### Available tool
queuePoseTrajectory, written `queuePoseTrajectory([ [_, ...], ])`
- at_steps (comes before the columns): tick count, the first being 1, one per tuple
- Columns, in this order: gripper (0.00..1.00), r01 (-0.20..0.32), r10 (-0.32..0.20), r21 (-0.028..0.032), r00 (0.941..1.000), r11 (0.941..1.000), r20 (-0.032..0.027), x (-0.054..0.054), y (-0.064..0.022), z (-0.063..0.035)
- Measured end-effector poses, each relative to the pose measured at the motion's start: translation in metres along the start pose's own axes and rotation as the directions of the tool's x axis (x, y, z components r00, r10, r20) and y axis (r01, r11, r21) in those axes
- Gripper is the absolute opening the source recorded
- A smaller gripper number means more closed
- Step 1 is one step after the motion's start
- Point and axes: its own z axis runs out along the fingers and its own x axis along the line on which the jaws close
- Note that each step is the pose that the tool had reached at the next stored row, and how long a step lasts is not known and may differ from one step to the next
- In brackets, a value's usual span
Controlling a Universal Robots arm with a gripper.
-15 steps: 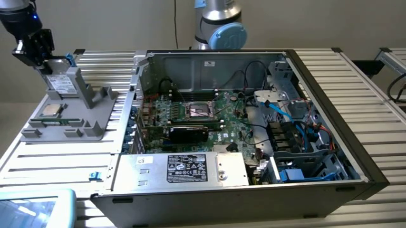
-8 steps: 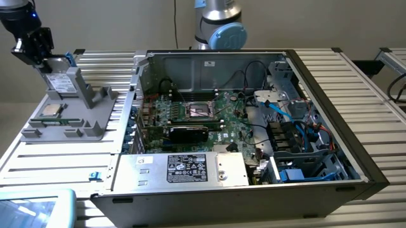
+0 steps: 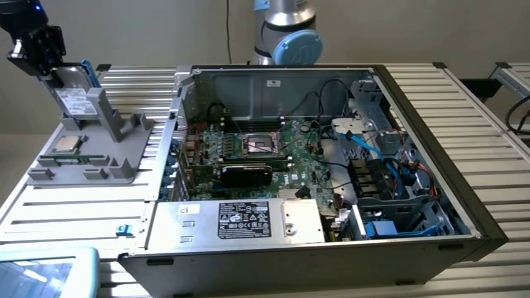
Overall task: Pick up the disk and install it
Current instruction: 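Pick up the disk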
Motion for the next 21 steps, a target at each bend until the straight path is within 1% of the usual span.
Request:
queuePoseTrajectory([
  [6,0.37,-0.001,0.001,0.0034,1.0000,1.0000,0.0003,0.000,0.0007,-0.0209],
  [21,0.37,-0.009,0.009,0.0044,1.0000,0.9999,0.0005,0.000,0.0015,-0.0875],
])
